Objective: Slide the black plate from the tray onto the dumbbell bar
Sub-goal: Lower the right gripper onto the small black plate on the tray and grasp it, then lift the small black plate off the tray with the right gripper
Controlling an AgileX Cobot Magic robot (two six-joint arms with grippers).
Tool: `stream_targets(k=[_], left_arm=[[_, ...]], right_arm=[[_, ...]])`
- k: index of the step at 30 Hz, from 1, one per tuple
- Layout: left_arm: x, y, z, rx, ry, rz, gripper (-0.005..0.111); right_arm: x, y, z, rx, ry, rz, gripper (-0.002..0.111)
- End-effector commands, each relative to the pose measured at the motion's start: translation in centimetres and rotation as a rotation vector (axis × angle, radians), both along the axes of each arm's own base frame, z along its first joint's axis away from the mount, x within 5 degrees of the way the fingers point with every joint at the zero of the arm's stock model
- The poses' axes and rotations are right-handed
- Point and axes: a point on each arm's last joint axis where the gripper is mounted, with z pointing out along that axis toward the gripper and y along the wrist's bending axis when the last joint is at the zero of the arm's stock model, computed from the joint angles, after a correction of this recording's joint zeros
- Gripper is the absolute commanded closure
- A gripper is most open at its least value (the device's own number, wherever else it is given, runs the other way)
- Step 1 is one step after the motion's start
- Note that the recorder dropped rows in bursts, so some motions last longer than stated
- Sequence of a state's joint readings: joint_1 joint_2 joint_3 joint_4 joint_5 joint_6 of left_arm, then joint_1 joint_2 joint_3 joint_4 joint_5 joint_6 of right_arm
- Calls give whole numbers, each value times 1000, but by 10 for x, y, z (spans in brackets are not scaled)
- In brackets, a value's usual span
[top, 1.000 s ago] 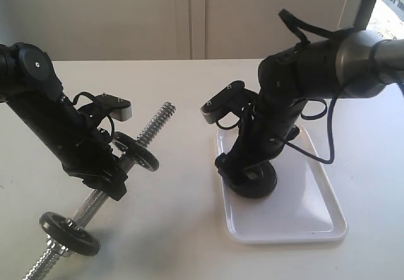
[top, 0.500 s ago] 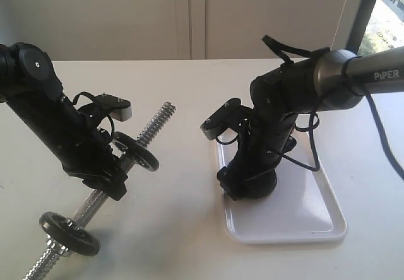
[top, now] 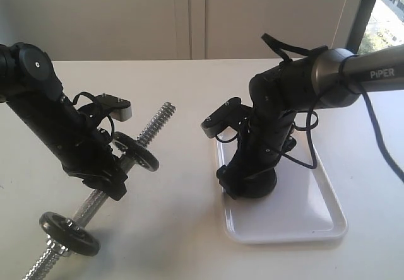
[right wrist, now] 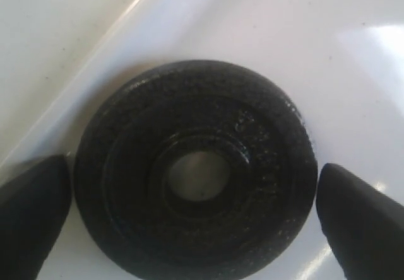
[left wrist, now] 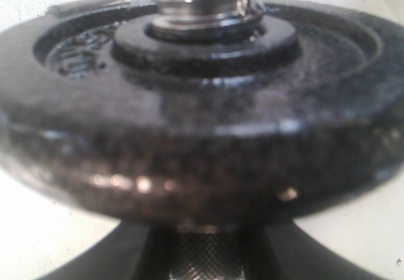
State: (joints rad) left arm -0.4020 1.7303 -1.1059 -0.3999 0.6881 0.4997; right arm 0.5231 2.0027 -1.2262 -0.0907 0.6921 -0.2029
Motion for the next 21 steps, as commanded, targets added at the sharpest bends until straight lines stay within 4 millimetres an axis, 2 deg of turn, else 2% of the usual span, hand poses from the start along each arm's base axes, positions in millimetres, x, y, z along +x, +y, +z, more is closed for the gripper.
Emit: stream_targets(k=[1, 8, 13, 16, 18, 21], left_arm=[[-5, -5, 26, -93, -9, 27, 107], [-5, -5, 26, -94, -9, 28, 107], [-5, -5, 26, -94, -9, 28, 107], [-5, -5, 26, -94, -9, 28, 107], [-5, -5, 26, -94, -9, 28, 107], [-5, -5, 26, -94, -9, 28, 107]], right_arm=[[-5, -3, -30, -66, 84, 20, 3], [-6, -3, -34, -76, 102, 18, 5], [-7, -4, -35, -83, 113, 17, 17], [-8, -4, -35, -86, 118, 13, 33], [-8, -5, -35, -89, 124, 3, 48], [-9, -6, -35, -98, 129, -9, 77]])
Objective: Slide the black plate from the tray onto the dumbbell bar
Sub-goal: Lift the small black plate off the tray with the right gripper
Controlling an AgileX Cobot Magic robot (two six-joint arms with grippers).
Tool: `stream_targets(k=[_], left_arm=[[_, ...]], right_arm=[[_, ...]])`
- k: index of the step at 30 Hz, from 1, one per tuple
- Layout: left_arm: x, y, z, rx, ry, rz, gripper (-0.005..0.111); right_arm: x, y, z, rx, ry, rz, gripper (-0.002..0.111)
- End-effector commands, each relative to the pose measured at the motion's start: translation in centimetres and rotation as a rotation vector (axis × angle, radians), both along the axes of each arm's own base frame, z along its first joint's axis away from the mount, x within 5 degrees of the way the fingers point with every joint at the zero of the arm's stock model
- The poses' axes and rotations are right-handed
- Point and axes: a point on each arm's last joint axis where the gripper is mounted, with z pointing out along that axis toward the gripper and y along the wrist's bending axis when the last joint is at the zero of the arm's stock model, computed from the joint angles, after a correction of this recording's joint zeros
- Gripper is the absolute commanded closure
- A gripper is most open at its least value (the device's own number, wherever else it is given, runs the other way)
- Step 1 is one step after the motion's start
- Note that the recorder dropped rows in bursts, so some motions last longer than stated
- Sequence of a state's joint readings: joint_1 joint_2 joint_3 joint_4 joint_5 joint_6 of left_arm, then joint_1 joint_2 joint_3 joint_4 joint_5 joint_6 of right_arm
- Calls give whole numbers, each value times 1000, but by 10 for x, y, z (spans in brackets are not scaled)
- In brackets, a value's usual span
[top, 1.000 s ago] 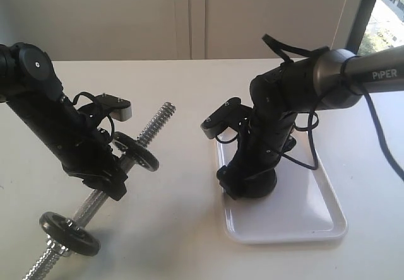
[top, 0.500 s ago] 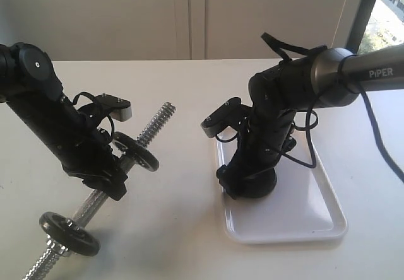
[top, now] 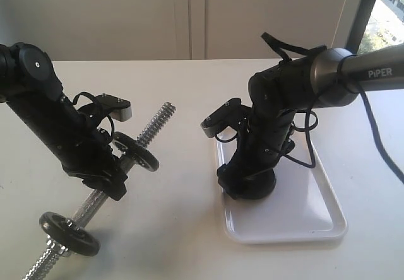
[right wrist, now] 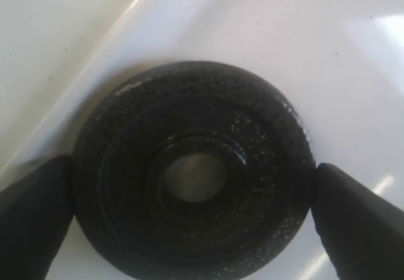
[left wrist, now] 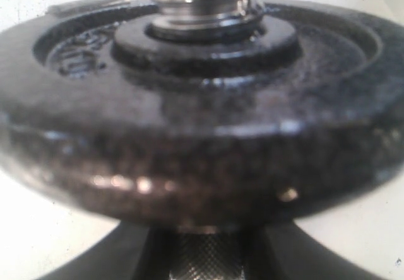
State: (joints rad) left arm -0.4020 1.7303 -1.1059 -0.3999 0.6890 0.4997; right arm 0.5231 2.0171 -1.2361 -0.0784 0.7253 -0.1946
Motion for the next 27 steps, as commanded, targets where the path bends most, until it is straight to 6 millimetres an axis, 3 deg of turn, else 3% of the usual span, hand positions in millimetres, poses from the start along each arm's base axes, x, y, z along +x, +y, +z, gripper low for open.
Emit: stream_targets(k=[1, 4, 9, 14, 19, 27], left_arm=[[-5, -5, 26, -95, -10, 29, 107], [-5, -5, 26, -95, -10, 29, 107], [-5, -5, 26, -95, -10, 29, 107], [-5, -5, 26, -95, -10, 29, 107], [-5, -6, 26, -108, 1, 35, 107], [-6, -7, 27, -124, 8, 40, 107]], right_arm=[[-7, -6, -30, -98, 85, 20, 85], [-3, -7, -20, -122, 61, 35, 109], [6, -9, 9, -99, -40, -22, 108], [11, -24, 62, 9, -181, -87, 108], [6, -30, 102, 102, -278, -104, 108], [11, -34, 121, 150, -384, -102, 108]])
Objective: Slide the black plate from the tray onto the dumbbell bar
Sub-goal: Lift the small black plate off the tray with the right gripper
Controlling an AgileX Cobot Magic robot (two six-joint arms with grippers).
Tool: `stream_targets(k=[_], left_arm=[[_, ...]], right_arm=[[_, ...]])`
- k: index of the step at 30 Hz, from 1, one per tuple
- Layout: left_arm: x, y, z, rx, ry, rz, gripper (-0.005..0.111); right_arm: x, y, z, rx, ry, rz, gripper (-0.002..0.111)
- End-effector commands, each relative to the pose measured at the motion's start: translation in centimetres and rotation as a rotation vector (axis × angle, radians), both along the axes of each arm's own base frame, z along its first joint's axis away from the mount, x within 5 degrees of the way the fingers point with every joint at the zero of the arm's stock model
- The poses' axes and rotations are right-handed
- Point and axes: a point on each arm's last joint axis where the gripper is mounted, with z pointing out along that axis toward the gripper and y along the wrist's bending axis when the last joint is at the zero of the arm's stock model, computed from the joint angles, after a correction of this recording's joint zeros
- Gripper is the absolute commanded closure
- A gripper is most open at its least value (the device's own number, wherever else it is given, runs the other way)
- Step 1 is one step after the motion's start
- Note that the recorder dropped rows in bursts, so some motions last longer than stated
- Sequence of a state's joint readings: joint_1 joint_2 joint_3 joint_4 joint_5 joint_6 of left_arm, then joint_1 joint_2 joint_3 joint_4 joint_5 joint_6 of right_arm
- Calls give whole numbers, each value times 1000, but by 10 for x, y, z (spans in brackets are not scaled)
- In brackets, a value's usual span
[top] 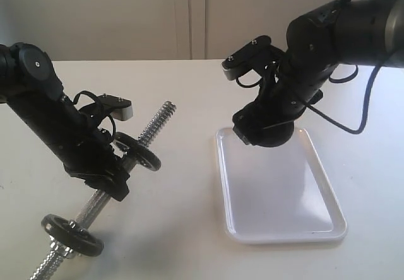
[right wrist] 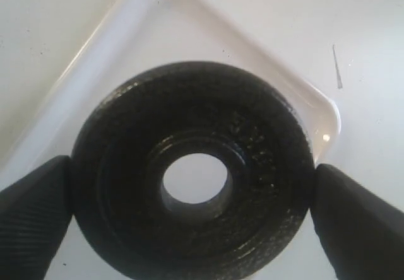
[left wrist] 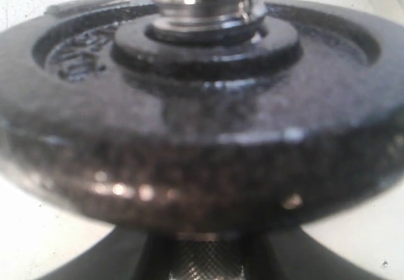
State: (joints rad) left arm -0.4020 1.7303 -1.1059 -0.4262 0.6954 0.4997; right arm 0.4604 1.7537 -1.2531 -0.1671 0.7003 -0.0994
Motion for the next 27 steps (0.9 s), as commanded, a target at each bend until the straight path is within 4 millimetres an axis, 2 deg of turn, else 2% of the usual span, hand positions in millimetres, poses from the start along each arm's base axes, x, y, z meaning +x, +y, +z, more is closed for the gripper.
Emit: stream_targets(k=[1, 3, 9, 14, 17, 20, 27], left_arm=[[-5, -6, 26, -104, -9, 26, 107], [-5, -6, 26, -104, -14, 13, 107], [-6, -6, 26, -103, -17, -8, 107], [-6, -6, 26, -102, -33, -48, 107], [-6, -6, 26, -101, -30, -49, 107], [-7, -6, 26, -101, -27, -53, 107], [-8, -8, 26, -101, -32, -78, 107]], right_arm=[[8, -7, 19, 43, -93, 5, 108], [11, -11, 21, 78, -85, 19, 108], [28, -32, 41, 350, -26, 102, 108], [50, -58, 46, 701, 106, 132, 108], [61, -68, 39, 894, 210, 192, 108], [81, -76, 23, 1017, 224, 137, 108], [97, -78, -21, 1098, 351, 3, 108]])
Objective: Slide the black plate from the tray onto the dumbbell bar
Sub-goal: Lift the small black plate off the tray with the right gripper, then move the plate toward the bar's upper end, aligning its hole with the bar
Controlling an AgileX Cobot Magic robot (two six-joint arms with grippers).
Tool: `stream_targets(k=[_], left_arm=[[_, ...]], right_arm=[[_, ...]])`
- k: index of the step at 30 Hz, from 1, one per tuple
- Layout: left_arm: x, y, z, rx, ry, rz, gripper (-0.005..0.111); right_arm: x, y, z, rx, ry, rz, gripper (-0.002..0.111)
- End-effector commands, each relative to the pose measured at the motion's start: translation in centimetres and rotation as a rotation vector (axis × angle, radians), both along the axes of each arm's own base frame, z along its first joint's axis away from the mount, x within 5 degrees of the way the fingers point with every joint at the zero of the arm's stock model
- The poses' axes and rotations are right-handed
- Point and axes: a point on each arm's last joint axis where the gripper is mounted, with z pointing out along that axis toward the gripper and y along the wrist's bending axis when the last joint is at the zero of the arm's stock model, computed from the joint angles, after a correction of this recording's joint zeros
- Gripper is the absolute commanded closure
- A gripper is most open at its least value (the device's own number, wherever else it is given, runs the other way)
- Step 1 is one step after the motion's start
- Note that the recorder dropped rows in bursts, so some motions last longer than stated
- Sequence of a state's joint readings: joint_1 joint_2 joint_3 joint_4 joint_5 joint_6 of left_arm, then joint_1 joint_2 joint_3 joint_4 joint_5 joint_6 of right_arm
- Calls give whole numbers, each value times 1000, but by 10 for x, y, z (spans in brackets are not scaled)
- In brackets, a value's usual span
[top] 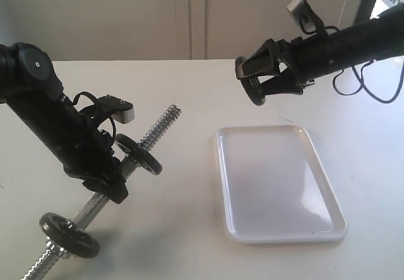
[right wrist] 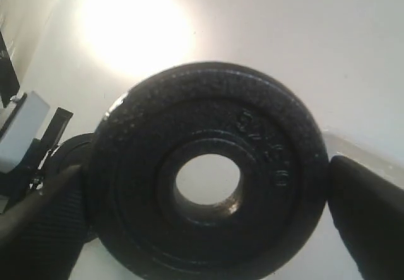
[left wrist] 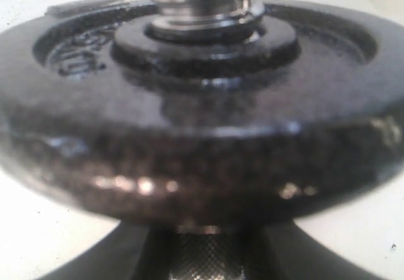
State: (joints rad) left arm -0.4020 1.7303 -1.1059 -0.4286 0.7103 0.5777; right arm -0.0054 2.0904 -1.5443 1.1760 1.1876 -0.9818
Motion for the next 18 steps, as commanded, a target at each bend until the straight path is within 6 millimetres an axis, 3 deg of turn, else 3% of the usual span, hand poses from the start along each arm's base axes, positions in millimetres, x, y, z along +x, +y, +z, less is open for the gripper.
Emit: stream_targets(k=[1, 10, 18], left_arm=[[-8, -9, 26, -103, -13, -21, 107], [-12, -15, 27, -123, -23, -88, 107], [-12, -15, 27, -123, -23, -88, 107]], right_arm=[[8, 2, -6, 125, 76, -48, 108], [7, 18, -9, 167, 140, -53, 108], [-2, 55, -7, 188, 176, 7, 108]])
